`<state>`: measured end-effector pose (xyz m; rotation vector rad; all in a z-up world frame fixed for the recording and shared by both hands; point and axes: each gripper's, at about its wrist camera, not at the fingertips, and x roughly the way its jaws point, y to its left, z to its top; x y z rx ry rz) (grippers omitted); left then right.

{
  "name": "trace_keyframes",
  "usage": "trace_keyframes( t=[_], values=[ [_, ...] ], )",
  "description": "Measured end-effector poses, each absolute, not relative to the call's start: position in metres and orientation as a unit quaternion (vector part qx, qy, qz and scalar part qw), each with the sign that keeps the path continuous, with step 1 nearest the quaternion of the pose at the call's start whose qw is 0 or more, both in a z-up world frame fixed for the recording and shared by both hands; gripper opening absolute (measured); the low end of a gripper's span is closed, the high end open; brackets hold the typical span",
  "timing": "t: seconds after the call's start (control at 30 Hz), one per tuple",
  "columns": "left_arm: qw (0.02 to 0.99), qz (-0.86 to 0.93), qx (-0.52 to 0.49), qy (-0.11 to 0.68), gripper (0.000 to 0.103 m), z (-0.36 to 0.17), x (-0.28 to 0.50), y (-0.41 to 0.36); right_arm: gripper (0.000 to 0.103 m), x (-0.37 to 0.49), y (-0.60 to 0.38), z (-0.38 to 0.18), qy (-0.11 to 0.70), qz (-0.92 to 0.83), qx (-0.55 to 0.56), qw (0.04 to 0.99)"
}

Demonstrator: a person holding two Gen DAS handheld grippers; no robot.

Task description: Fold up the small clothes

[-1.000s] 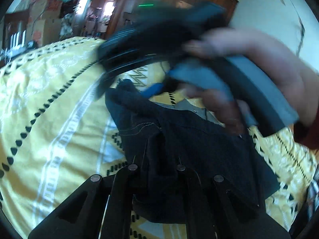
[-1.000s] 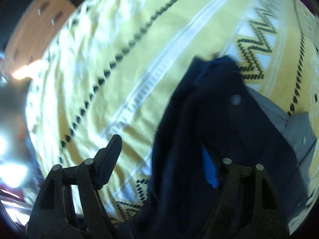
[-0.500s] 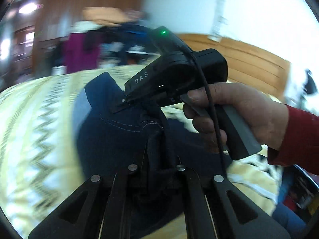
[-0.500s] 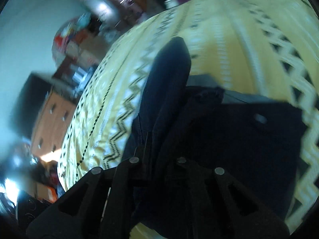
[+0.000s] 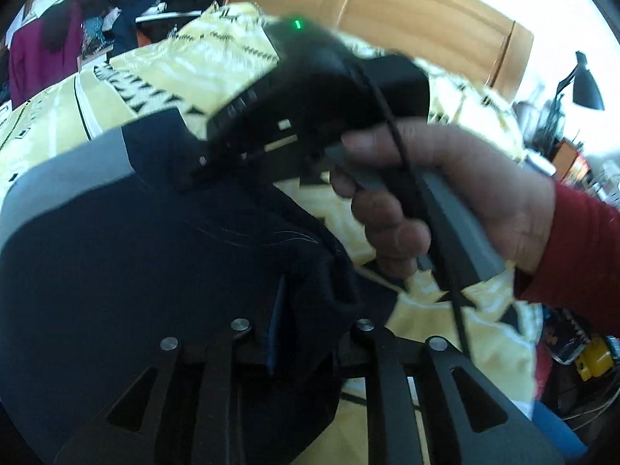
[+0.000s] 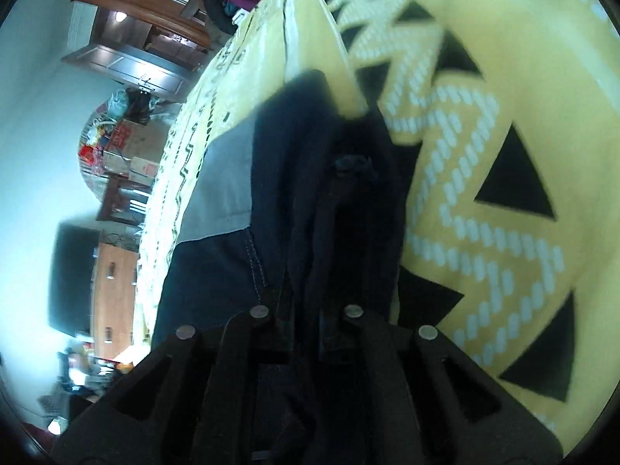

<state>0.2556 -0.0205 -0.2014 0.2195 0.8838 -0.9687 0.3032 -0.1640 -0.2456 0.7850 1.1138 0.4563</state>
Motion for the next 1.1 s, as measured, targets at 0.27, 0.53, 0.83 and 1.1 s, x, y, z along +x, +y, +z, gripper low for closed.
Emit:
trace_keyframes(
  t=[0.27, 0.53, 0.83, 1.1],
  values=[
    [0.84, -0.417, 0.084, 0.337, 0.031, -0.142, 0.189, 0.064, 0.048, 0.248, -0.172, -0.229, 0.523, 0.232, 0.391, 0.721],
    [0.884, -0.27, 0.115, 0.364, 0.039, -0.163, 0.165, 0.151, 0.052, 0.221, -0.149, -0.216, 0.541, 0.24, 0.369, 0.717],
    [0.89, -0.228, 0.141, 0.367, 0.045, -0.196, 0.191, 0.132, 0.004, 0.213, -0.146, -0.237, 0.558, 0.225, 0.374, 0.706],
    [0.837, -0.248, 0.339, 0.352, 0.029, -0.231, 0.177, 0.134, 0.001, 0.212, -0.158, -0.25, 0.562, 0.214, 0.368, 0.709]
  ],
)
